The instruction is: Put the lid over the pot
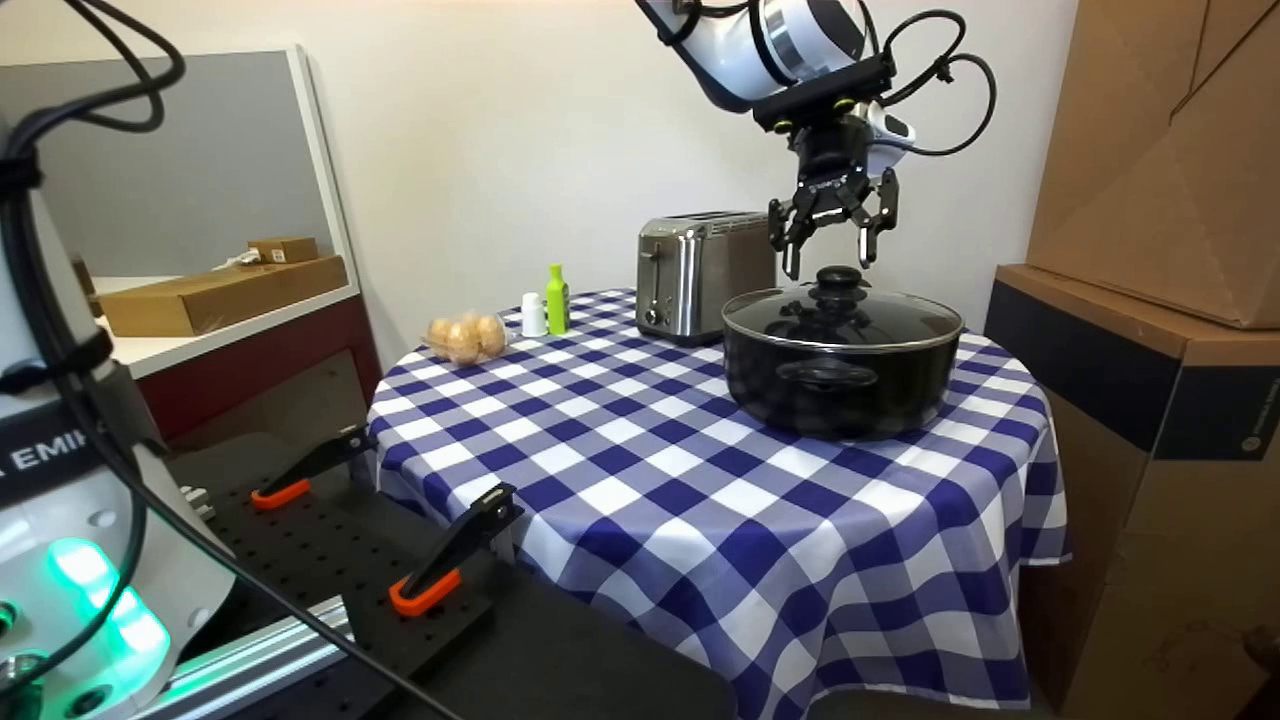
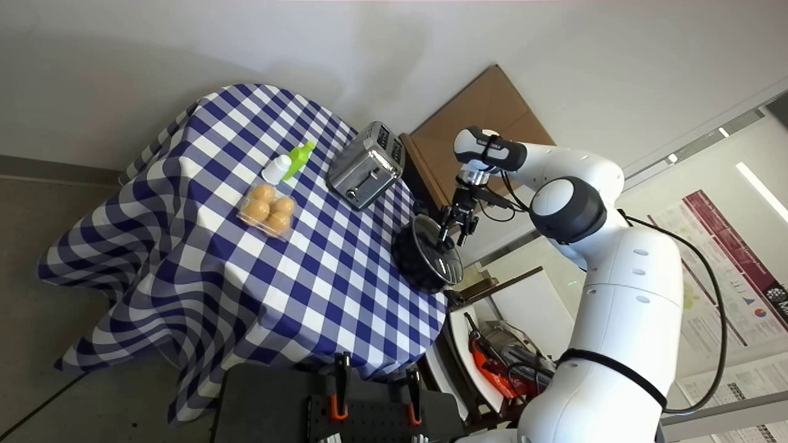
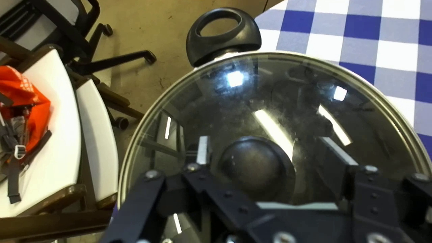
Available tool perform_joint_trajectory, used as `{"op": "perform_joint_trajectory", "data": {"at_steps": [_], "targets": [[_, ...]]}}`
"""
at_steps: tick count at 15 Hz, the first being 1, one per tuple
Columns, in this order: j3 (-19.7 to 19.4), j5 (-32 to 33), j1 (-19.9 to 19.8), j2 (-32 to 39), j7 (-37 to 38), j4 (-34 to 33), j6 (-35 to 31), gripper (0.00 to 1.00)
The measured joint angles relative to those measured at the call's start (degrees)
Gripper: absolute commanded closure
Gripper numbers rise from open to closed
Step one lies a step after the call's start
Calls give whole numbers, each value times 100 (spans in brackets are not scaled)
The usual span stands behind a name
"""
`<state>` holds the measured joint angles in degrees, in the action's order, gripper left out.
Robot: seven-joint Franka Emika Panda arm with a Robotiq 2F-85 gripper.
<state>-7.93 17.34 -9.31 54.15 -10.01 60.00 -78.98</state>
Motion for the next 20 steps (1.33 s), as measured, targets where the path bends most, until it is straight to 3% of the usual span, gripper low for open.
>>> {"op": "perform_joint_trajectory", "data": {"at_steps": [3, 12, 20], "targets": [[98, -255, 5, -341, 291, 276, -645, 0], [258, -726, 521, -2088, 2004, 2594, -2924, 0], [447, -377, 1012, -3427, 1964, 4957, -4576, 0]]}}
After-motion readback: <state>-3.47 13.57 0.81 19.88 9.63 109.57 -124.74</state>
